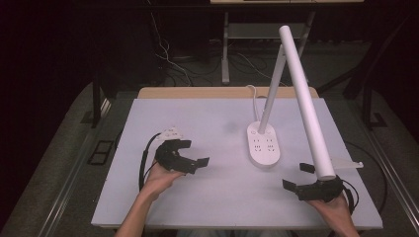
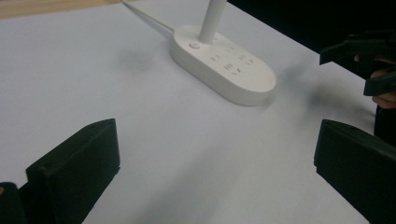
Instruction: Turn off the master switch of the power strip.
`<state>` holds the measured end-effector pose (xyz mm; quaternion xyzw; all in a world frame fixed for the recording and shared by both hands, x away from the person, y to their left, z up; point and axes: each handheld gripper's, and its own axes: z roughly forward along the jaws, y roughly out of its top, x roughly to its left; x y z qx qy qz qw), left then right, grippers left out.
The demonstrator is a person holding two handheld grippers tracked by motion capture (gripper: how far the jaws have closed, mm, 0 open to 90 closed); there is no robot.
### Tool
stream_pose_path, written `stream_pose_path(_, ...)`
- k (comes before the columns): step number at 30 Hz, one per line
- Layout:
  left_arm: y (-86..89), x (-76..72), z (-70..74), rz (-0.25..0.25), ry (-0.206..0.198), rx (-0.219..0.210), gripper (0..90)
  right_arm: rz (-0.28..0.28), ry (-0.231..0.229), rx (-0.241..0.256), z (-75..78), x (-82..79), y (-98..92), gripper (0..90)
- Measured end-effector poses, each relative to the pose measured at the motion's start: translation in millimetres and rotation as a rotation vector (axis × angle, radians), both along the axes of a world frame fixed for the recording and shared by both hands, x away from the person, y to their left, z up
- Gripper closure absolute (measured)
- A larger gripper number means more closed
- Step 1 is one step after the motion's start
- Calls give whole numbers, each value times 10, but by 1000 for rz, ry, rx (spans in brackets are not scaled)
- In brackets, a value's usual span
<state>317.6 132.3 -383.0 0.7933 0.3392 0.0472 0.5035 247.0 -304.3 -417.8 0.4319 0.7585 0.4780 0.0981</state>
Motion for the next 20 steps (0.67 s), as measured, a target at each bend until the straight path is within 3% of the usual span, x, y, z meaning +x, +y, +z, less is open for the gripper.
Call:
stream_pose_path(7, 193, -152, -78, 35, 1, -16, 0, 0, -2, -1, -4, 4, -2, 0)
stream_pose_path(9, 249, -213, -112, 53, -3, -39, 0, -2, -1, -1, -6, 3, -8, 0)
stream_pose_path(14, 339, -366, -241, 83, -1, -31, 0, -3, 1, 0, -7, 3, -7, 0)
stream_pose_path(20, 424, -527, -286, 104, -13, -36, 0, 0, 7, 5, -7, 5, -8, 0)
